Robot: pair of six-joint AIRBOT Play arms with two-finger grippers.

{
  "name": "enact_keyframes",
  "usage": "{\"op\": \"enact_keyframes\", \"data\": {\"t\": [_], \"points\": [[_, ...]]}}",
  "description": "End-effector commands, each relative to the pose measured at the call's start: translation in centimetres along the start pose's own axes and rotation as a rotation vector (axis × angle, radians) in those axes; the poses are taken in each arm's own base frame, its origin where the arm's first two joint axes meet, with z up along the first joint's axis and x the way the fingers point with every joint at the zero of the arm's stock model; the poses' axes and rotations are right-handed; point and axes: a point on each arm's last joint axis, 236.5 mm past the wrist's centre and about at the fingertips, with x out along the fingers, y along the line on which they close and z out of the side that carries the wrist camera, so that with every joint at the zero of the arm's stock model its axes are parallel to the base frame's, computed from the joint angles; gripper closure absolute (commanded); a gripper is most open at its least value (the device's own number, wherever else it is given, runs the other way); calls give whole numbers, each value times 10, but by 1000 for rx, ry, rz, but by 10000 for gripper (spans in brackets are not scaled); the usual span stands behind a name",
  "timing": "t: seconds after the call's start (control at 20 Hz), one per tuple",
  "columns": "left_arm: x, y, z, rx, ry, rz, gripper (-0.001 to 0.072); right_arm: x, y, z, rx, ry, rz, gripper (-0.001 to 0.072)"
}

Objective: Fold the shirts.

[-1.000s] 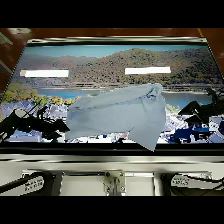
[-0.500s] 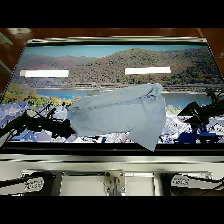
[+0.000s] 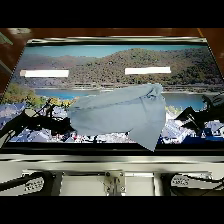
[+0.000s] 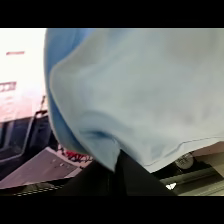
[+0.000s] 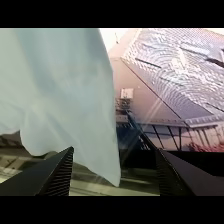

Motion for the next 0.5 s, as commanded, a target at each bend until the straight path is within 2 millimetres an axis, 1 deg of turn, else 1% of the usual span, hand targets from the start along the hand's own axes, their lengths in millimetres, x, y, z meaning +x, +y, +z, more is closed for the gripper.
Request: {"op": "enact_keyframes", "data": {"t": [0.0, 0.1, 0.15, 0.3, 0.45], "points": [[-14, -13, 3, 45, -47, -19, 670, 25, -7, 16, 64, -103, 31, 83], [-22, -18, 5, 63, -73, -25, 670, 34, -9, 24, 100, -147, 48, 84], [-24, -20, 5, 69, -80, -27, 670, 40, -8, 25, 120, -142, 70, 84], [-25, -20, 6, 77, -83, -28, 670, 63, 2, 21, 103, -89, 101, 84], [-24, -21, 5, 77, -82, -28, 669, 78, 17, 29, 48, -109, 72, 84]]}}
